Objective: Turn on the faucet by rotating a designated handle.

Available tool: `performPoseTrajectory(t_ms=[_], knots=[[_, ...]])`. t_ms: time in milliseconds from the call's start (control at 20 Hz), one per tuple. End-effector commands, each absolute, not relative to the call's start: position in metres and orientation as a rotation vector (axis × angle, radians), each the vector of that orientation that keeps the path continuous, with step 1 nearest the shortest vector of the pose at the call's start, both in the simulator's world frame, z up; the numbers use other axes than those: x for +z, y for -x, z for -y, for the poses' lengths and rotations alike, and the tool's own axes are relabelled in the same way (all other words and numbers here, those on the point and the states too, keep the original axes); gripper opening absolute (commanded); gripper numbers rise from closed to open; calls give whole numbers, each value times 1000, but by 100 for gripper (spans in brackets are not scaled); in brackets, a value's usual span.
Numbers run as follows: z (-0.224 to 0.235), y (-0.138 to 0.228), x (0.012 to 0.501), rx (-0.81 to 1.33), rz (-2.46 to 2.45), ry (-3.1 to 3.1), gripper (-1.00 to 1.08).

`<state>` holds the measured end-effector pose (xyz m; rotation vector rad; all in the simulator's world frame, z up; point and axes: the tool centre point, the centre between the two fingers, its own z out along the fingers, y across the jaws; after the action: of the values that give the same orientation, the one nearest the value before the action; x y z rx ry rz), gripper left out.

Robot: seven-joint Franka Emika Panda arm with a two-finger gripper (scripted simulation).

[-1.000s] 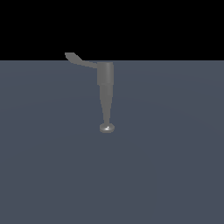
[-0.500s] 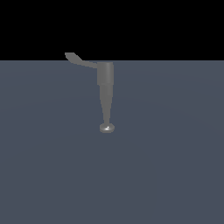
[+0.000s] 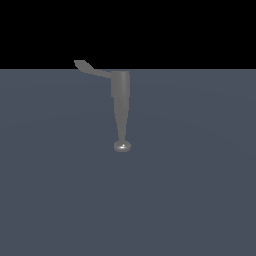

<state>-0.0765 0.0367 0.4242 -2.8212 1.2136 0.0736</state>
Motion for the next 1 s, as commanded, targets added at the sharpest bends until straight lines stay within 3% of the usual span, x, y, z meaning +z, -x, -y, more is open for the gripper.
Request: performPoseTrajectory(t_ms=[0, 950], knots=[[-44, 64, 416, 79, -1297, 2786, -100], [-102, -16, 338, 54, -1895, 2477, -100]])
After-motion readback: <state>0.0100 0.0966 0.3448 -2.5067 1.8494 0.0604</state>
